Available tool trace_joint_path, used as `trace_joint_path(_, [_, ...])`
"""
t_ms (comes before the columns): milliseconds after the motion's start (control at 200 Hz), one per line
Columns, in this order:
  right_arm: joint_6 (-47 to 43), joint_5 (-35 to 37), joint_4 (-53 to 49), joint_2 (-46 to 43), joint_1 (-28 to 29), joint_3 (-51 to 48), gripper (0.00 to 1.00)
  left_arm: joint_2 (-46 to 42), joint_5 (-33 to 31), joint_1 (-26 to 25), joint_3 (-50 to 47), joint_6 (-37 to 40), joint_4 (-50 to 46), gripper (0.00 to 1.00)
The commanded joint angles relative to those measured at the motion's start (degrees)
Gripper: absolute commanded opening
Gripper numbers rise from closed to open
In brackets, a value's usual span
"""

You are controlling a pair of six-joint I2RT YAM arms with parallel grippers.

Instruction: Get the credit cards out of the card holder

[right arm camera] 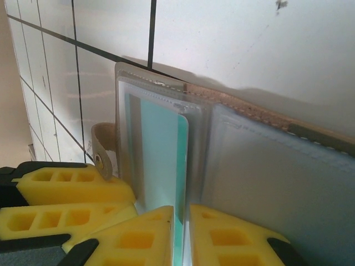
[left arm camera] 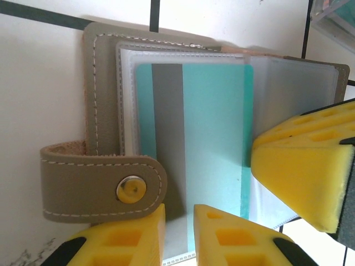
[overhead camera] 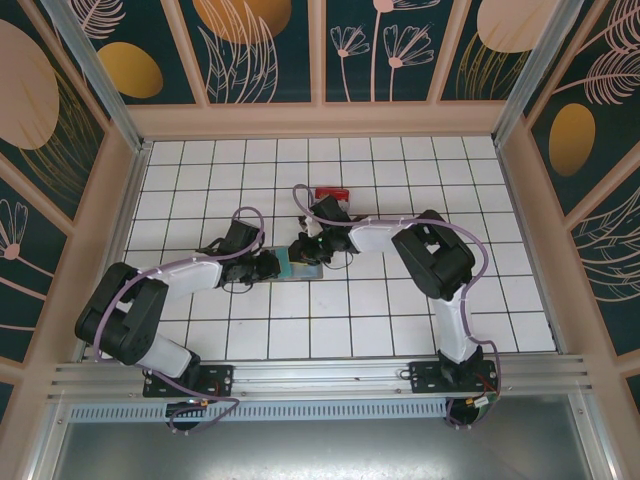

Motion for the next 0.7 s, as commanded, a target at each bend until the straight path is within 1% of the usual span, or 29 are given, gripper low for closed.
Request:
trace_joint_path(0, [-0.9,2.6,-3.2,0.6,0.3,1.1,0.16,-2.0,-3.0,0.4,0.5,0.2,-2.8,0.23])
trace_joint_path(145, [-1.0,3.2,-3.8,0.5,0.2,1.3,0.16,-1.8,-4.3,0.6,0.3,0.1,-3.6,0.22])
trace_joint_path(531, [-1.2,1.4,-3.6,1.9,0.4,2.3,0.16,1.7,1.4,0.6,-1.6,-1.6,1.6,0.22])
trace_joint_path(696, [-1.3,1.1,-3.7,2.2,0.4,2.6,0.15,2.1,1.6,0.6,-1.6,-1.8,2.0,0.22])
